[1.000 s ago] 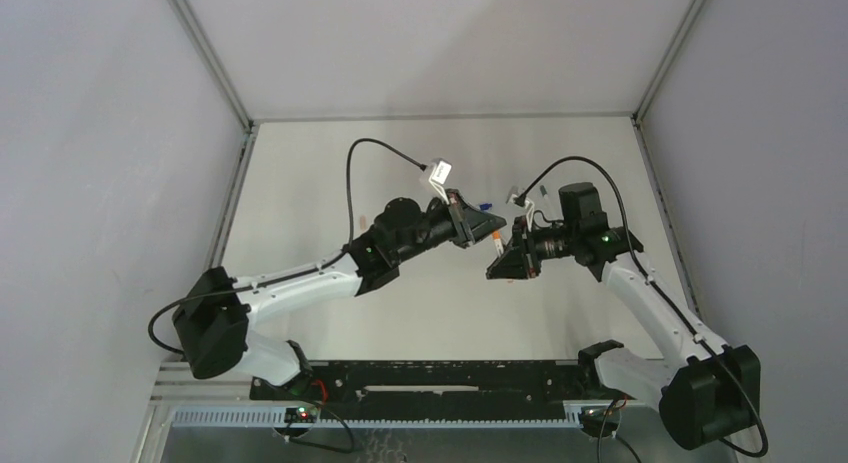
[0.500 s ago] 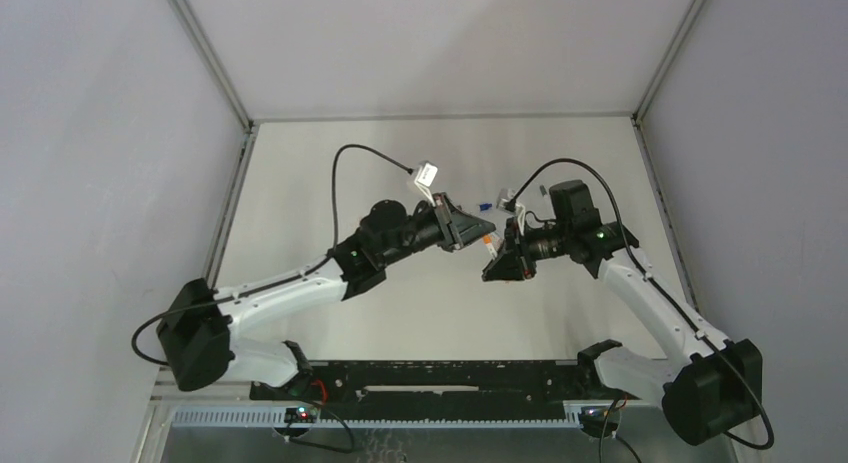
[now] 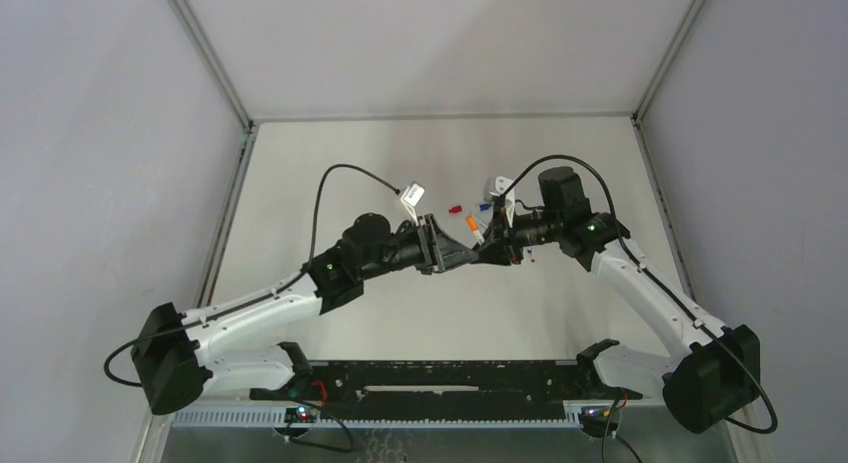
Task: Insert the pens into the pen caps
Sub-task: Place the pen at the center of the board.
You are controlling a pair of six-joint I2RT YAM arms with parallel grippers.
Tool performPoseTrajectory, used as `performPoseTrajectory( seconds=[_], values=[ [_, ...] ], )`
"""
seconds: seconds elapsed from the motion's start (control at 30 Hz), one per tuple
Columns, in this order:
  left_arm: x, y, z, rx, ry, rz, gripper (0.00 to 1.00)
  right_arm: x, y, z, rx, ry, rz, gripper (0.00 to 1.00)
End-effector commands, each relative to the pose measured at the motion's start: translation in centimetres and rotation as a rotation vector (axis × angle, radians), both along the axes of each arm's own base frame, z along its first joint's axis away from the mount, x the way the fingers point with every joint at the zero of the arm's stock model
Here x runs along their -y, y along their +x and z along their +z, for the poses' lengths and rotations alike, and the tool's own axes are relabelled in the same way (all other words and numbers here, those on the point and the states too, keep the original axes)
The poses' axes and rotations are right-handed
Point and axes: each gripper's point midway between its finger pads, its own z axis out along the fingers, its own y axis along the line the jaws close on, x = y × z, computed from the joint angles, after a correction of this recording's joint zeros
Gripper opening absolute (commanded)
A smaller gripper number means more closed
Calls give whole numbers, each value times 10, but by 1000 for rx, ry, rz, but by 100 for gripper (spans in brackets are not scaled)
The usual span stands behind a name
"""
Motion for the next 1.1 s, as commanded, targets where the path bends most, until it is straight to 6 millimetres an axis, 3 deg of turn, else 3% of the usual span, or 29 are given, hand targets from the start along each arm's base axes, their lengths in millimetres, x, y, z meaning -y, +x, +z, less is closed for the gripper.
performPoseTrajectory(
  seconds=[0.0,0.2,0.33,0.37,0.5,0.67,0.77,0.87,0.97,1.07],
  values=[
    [-13,-15,-17,5,51,-63,46,-8,8,30,129,67,45,0],
    [-36,-27,-1,313,62,-118,54,-3,-12,39,98,132,154,0],
    [-63,-30,28,571,-23,-39,56,0,-20,39,103,152,205,0],
    [-70,-29,31,622,-32,-10,61,1,-22,39,102,155,215,0],
    [-93,-18,44,728,-51,130,82,3,-27,38,105,172,250,0],
    [-101,-11,54,804,-73,202,85,7,-30,38,84,200,272,0],
    [-100,-7,55,821,-88,228,85,9,-2,26,66,117,146,0],
    [-99,0,47,809,-58,245,85,21,59,6,14,6,-159,0],
    [-99,4,38,793,-38,260,85,51,117,-18,-35,-88,-492,0],
    [-105,9,29,777,-27,296,85,83,153,-37,-60,-160,-722,0]
  ],
)
